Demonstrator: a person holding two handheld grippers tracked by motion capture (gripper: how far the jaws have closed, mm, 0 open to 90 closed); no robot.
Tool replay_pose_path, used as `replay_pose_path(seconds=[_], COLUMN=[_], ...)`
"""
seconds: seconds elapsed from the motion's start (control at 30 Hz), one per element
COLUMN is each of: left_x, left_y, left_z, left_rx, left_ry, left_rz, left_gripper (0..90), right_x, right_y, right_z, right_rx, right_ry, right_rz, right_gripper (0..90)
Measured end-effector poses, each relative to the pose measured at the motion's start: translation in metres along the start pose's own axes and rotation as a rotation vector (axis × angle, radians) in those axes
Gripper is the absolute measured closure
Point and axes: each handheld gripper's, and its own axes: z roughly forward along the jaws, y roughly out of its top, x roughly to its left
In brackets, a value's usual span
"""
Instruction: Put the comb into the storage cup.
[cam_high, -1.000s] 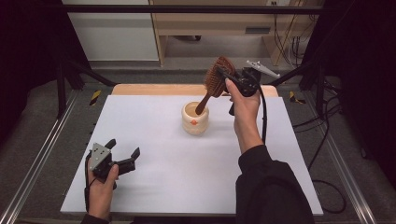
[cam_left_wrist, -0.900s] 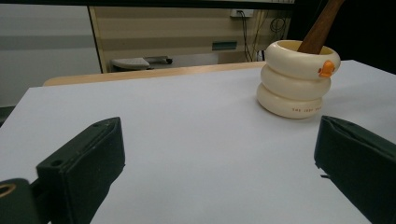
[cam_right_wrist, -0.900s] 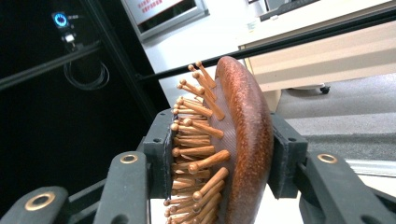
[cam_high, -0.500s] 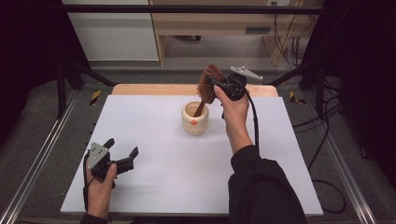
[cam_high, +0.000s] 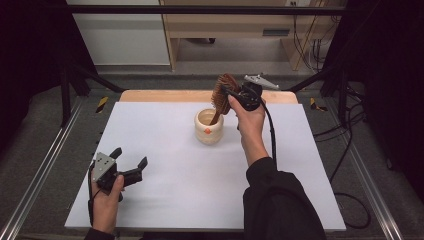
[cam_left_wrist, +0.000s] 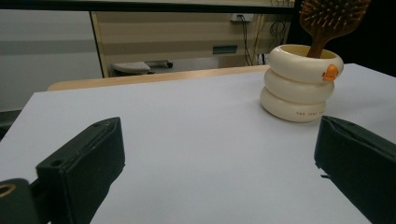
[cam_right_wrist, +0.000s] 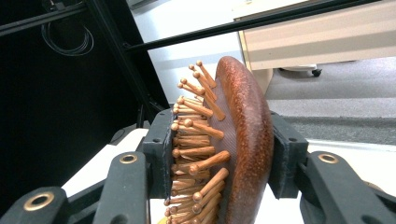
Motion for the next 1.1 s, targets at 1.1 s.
replay_pose_path(seconds=[1.1], left_x=[0.001], left_y=[0.0], left_z=[-0.002], left_rx=[-0.012], left_ry=[-0.014], left_rz=[0.017], left_gripper=[1.9], right_x=[-0.005], right_y=[-0.014], right_z=[0.008], right_rx=[0.014], right_ry=[0.029], right_rz=[0.057], right_gripper=[51.7])
